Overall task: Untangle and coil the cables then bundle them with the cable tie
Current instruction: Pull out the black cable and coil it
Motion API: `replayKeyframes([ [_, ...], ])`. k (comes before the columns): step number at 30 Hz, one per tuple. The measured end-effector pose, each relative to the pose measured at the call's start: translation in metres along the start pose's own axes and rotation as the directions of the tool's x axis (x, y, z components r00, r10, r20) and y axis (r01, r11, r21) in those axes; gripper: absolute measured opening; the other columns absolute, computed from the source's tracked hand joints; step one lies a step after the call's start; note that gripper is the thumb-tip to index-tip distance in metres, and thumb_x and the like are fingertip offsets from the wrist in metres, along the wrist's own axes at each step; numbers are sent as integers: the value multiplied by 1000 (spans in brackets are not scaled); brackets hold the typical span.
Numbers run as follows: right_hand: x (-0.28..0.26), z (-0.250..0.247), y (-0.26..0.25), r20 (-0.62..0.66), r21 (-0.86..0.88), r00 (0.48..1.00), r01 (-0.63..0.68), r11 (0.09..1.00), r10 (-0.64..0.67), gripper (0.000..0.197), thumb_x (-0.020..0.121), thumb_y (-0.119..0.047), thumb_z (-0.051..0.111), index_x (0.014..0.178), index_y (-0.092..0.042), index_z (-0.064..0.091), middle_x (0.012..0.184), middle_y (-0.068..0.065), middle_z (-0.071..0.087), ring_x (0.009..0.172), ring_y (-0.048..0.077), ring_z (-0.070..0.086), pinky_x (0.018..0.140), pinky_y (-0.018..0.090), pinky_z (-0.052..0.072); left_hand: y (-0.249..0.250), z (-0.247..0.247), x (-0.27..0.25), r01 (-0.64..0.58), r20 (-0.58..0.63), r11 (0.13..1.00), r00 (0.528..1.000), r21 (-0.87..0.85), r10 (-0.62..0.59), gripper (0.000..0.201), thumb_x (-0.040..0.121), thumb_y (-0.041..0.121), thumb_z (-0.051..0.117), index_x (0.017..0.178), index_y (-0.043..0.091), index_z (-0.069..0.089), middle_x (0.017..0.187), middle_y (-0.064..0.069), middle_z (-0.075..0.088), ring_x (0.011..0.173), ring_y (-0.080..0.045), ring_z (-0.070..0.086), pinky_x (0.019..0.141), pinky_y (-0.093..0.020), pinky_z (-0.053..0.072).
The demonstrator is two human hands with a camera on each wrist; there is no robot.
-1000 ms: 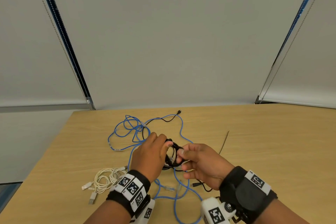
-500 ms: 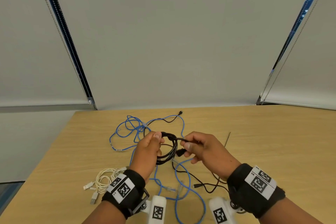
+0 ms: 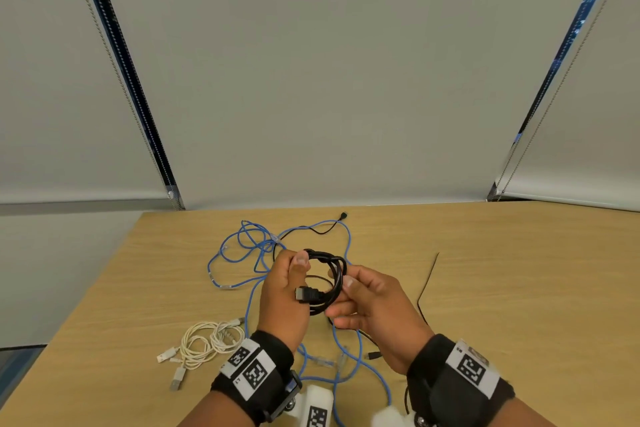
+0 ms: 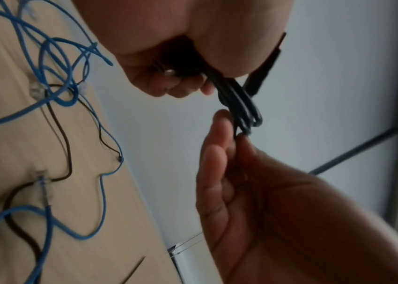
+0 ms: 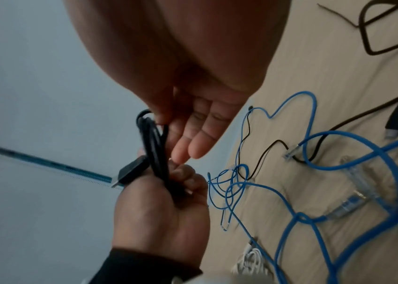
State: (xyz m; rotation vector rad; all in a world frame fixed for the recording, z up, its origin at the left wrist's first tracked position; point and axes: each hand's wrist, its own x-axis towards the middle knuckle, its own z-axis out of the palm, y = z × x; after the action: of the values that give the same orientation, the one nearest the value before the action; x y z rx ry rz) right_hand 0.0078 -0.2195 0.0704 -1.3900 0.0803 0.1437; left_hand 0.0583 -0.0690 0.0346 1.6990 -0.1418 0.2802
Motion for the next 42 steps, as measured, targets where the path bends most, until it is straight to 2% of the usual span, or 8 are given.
replayKeyframes([
  [5,-6,6,4,-28,-155,999,14,988,-19,17,101,-22,55,104,-17,71,95,5,77,83,17,73,76,35,61,-3,-1,-1,-191,-16,968,980,162,196,31,96,58,36,84,33,51,66,7,51,62,-11,49,54,-19,37],
  [9,2,-5,3,-68,-344,996,24,939,-51,13,100,-25,60,96,-17,70,83,6,74,72,11,71,70,31,61,3,-4,0,-3,187,999,982,-47,11,30,88,60,48,83,33,59,61,8,53,59,-10,49,60,-29,45],
  [13,12,-27,-9,-16,-572,998,36,820,-55,17,101,-25,58,91,-17,69,84,5,75,69,10,70,69,33,62,16,-20,12,181,501,978,858,-100,-108,31,92,46,59,83,19,73,69,0,65,68,-12,62,67,-26,54],
  [20,23,-46,-29,371,-218,921,-42,975,122,17,99,-17,61,108,-5,70,90,9,73,77,20,69,71,28,61,20,-40,14,441,615,808,778,-391,-127,26,86,32,68,77,8,73,72,-11,67,65,-16,68,63,-28,57],
  [23,29,-42,-26,349,-207,925,-79,975,149,15,94,-21,66,99,-7,70,84,12,71,67,19,67,64,26,61,17,-43,10,499,655,770,742,-397,-143,37,77,40,83,84,6,73,76,-10,67,68,-17,67,66,-32,59],
  [28,42,-22,-6,119,-512,989,-17,859,91,20,94,-18,69,80,-7,60,61,6,66,53,16,64,58,32,57,-3,-58,4,499,567,851,753,-163,-333,34,83,28,79,99,0,70,97,-17,75,89,-29,74,77,-41,62],
  [33,52,13,12,220,-500,971,30,865,94,25,96,-17,66,74,-14,56,61,9,65,55,18,64,54,28,56,-20,-89,0,527,349,833,822,-167,-449,8,94,10,66,94,4,72,92,-17,77,75,-28,77,59,-29,59],
  [42,65,39,43,169,-620,928,-162,768,332,17,95,-13,59,108,-4,66,82,6,67,67,18,57,60,30,47,-62,-159,-5,509,-16,860,860,4,-509,27,98,8,60,78,15,76,67,-2,63,62,-22,67,55,-33,58],
])
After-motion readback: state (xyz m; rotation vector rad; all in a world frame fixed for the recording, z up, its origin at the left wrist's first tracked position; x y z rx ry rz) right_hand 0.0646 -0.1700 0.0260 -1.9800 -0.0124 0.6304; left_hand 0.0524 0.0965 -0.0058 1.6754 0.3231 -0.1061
